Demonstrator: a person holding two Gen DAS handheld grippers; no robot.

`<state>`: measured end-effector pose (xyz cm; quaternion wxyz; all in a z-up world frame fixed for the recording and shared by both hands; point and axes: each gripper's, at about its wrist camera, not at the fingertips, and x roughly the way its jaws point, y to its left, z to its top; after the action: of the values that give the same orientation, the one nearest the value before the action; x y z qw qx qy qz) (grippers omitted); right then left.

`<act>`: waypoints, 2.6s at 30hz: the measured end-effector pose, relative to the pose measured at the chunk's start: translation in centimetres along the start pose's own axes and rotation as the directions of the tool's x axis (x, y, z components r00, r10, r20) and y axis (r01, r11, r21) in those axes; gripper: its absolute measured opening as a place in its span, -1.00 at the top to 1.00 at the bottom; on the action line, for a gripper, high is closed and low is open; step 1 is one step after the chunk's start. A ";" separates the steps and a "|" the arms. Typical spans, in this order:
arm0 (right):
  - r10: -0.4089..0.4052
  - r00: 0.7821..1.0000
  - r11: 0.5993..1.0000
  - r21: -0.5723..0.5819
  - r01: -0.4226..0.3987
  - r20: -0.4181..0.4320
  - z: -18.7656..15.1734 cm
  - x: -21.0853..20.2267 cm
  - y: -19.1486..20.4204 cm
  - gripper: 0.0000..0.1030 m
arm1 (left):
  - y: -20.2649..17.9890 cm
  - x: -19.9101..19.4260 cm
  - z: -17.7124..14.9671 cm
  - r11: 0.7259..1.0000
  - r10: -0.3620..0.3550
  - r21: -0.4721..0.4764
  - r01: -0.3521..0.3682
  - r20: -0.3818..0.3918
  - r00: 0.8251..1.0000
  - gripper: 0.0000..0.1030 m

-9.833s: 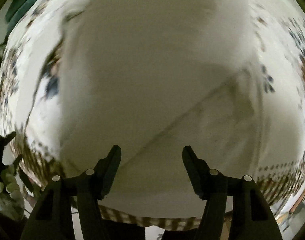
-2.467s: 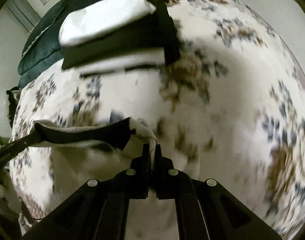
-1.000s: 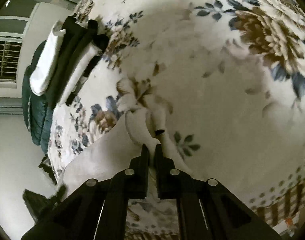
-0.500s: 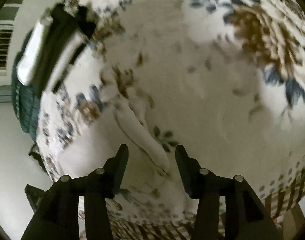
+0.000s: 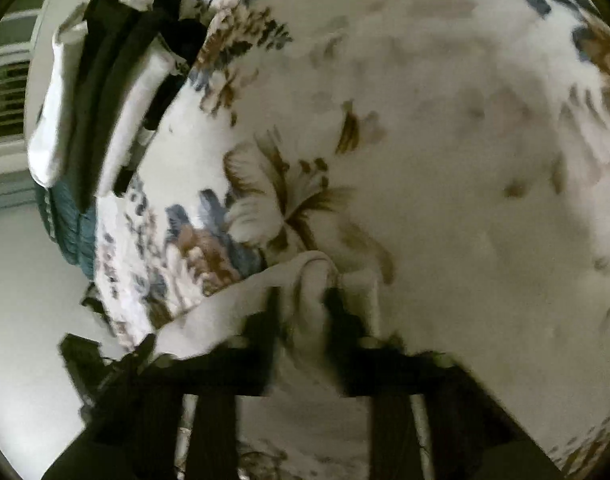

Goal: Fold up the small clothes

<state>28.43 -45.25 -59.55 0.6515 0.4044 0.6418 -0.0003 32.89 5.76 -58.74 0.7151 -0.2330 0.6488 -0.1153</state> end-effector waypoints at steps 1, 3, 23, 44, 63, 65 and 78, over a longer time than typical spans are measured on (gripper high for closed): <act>-0.006 1.000 1.000 -0.016 0.006 0.022 -0.1 -0.2 0.2 0.76 | 0.3 -0.1 0.0 1.000 -0.003 -0.012 0.003 0.012 1.000 0.62; -0.008 0.999 1.000 -0.005 0.008 0.051 -0.1 -0.5 0.1 0.79 | 1.2 -0.1 0.1 0.999 -0.023 -0.037 0.023 0.017 1.000 0.63; 0.293 0.935 0.955 0.106 -0.277 -0.201 1.4 4.1 -4.4 -0.32 | 7.3 3.0 -0.8 0.865 -0.428 -0.301 0.401 -0.026 0.903 -0.29; 0.308 0.946 0.945 -0.083 -0.317 -0.105 0.5 -2.5 6.7 0.55 | -0.7 -9.4 2.2 0.930 -0.354 -0.054 0.364 0.131 0.926 0.50; 0.313 0.947 0.916 -0.287 -0.280 0.075 22.0 -12.0 31.2 0.55 | -15.6 -15.1 30.3 0.969 -0.176 0.218 0.112 0.303 0.936 0.43; 0.286 0.955 0.924 -0.288 -0.254 0.078 25.1 -10.4 32.8 0.55 | -15.8 -13.3 32.2 0.973 -0.123 0.225 0.056 0.298 0.946 0.42; -0.058 0.970 0.895 -0.418 0.156 0.236 28.2 -5.3 37.6 -0.41 | -16.2 -11.8 35.1 0.958 0.081 0.216 -0.186 0.418 0.905 -1.00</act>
<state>70.58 -37.58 -39.59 0.7904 0.2107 0.5719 0.0623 68.07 3.70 -38.91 0.8637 -0.1141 0.4814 -0.0960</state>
